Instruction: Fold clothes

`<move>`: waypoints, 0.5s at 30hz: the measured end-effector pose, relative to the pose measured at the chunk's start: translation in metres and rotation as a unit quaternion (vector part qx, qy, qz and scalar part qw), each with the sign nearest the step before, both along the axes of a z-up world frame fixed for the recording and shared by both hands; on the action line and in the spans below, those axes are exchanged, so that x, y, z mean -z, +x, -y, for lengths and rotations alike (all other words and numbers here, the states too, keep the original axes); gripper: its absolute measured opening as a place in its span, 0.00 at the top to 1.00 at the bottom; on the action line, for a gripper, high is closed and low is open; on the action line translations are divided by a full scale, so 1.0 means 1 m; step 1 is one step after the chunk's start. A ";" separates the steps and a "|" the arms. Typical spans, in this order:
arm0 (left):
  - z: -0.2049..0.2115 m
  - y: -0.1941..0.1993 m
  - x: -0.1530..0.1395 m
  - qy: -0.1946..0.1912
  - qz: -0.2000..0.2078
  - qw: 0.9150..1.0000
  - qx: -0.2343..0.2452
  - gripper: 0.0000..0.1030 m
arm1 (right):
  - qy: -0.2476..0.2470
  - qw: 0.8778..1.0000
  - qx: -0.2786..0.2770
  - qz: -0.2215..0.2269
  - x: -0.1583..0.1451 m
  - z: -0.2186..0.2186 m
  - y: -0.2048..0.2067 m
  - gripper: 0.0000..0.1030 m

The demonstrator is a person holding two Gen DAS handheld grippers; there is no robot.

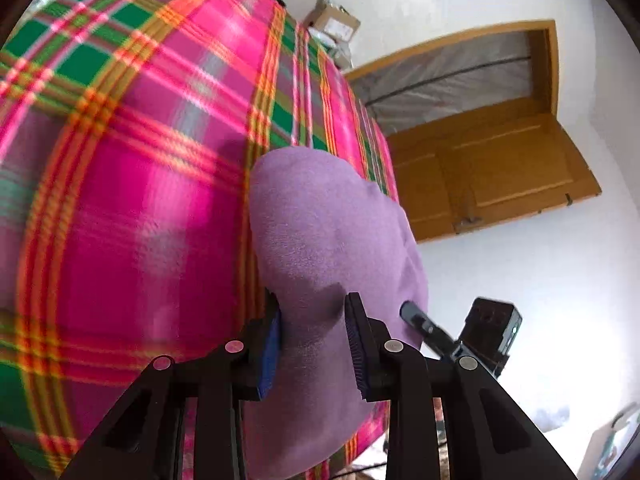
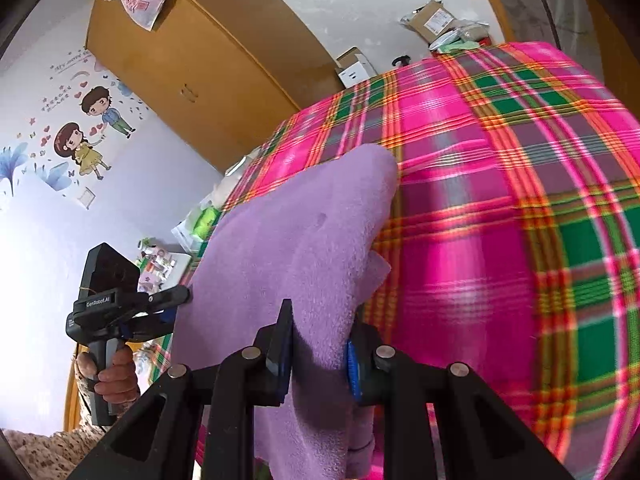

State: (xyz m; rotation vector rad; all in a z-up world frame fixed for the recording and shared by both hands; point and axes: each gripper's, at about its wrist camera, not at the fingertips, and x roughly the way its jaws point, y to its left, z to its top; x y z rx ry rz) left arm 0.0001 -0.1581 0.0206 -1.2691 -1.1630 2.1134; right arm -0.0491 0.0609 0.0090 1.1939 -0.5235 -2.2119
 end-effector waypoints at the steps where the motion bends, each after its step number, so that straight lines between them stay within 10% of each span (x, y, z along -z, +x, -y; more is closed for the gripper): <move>1: 0.006 -0.002 0.000 -0.003 0.000 1.000 -0.005 0.70 | -0.002 1.000 -0.001 0.002 0.001 0.004 -0.003 0.78; 15: 0.077 -0.048 -0.011 -0.029 -0.009 0.998 -0.064 0.70 | -0.022 1.000 -0.008 0.006 0.011 0.059 -0.051 0.78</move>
